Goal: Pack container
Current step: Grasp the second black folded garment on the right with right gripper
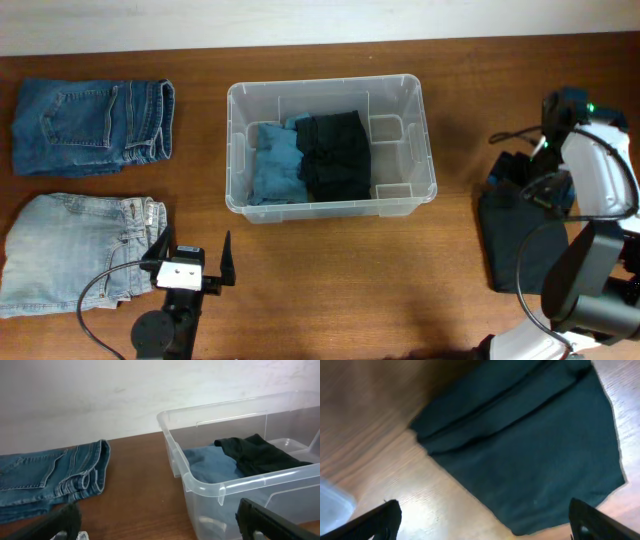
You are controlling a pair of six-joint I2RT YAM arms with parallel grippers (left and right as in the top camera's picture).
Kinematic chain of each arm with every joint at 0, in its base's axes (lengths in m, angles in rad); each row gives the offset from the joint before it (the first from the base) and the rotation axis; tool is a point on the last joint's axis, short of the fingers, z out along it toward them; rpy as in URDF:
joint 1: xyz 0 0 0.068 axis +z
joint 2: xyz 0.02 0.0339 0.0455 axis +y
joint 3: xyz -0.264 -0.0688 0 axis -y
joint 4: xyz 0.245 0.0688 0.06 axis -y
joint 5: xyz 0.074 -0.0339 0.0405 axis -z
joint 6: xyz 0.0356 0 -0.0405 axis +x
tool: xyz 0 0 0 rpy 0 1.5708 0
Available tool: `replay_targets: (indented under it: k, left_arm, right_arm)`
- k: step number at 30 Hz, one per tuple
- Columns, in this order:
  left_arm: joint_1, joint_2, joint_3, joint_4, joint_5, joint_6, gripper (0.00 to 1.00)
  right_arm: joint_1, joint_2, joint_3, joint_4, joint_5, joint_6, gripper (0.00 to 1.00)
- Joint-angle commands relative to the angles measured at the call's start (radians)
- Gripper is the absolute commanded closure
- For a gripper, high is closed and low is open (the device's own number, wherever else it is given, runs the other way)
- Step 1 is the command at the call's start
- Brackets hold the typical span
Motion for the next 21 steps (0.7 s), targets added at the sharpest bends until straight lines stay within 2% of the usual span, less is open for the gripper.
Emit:
replay_targets:
  k: [1,7,16,21]
  left_arm:
    - [0.005,-0.005,-0.004,-0.003,0.007,0.016,0.01]
    - [0.005,-0.005,-0.004,-0.003,0.007,0.016,0.01]
    - [0.005,-0.005,-0.004,-0.002,0.007,0.016,0.01]
    - [0.005,-0.005,-0.004,-0.002,0.007,0.016,0.01]
  right_arm:
    - [-0.075,-0.006,-0.082,0.075,-0.075,0.058,0.0]
    - [-0.13,-0.005,-0.195,0.183,-0.158,0.043,0.0]
    - [-0.13,-0.004,-0.299,0.332,-0.188,0.044,0.0]
    - [-0.13,0.001,-0.333,0.459,-0.202,0.051,0.06]
